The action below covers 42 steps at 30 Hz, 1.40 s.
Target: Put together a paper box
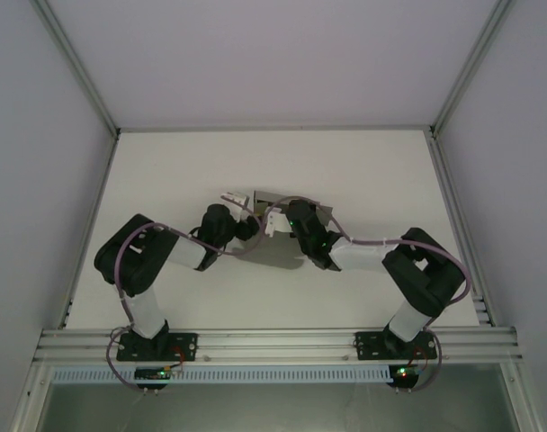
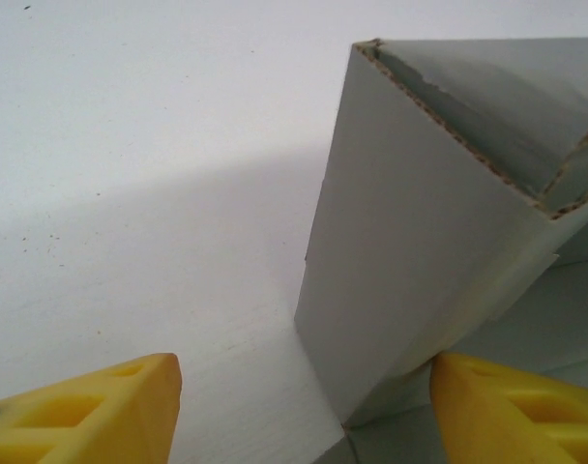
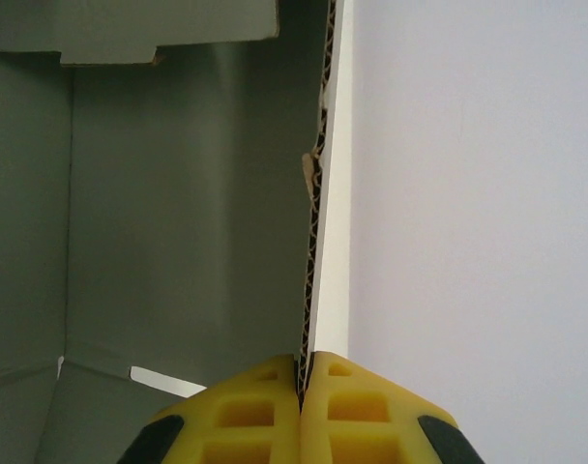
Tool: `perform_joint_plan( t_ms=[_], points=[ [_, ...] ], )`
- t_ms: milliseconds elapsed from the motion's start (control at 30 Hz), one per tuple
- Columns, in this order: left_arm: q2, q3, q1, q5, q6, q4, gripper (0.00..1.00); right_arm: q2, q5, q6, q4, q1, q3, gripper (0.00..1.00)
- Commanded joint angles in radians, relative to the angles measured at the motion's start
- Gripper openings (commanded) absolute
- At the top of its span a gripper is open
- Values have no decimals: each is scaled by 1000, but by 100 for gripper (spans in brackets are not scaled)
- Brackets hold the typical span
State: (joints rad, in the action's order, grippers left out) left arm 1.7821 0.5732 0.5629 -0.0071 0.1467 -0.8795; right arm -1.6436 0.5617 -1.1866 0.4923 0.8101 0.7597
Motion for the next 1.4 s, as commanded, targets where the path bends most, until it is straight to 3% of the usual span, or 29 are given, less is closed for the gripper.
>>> perform_joint_plan(
  t_ms=[0, 200, 500, 700, 800, 1167, 1233, 1300, 1367],
  points=[
    [-21, 20, -8, 53, -30, -70, 75, -9, -92, 37, -159, 6, -2, 0],
    [-17, 34, -15, 49, -36, -69, 83, -7, -104, 39, -164, 5, 2, 0],
    [24, 95, -27, 66, -15, -42, 63, 9, -138, 59, -217, 5, 12, 0],
    [54, 119, -27, -5, 8, -27, 20, -5, -135, 85, -213, 4, 17, 0],
    [69, 121, -22, -104, 36, -17, 1, 5, -147, 124, -216, 4, 21, 0],
    [127, 156, 20, -478, 121, 106, 0, -7, -137, 210, -205, 3, 20, 0],
    [124, 145, 20, -441, 104, 100, 2, -7, -141, 212, -208, 1, 20, 0],
    [116, 119, 10, -338, 86, 64, 21, -6, -146, 213, -212, -2, 23, 0],
    [104, 114, -2, -262, 97, 73, 24, -2, -156, 213, -220, -5, 24, 0]
  ],
)
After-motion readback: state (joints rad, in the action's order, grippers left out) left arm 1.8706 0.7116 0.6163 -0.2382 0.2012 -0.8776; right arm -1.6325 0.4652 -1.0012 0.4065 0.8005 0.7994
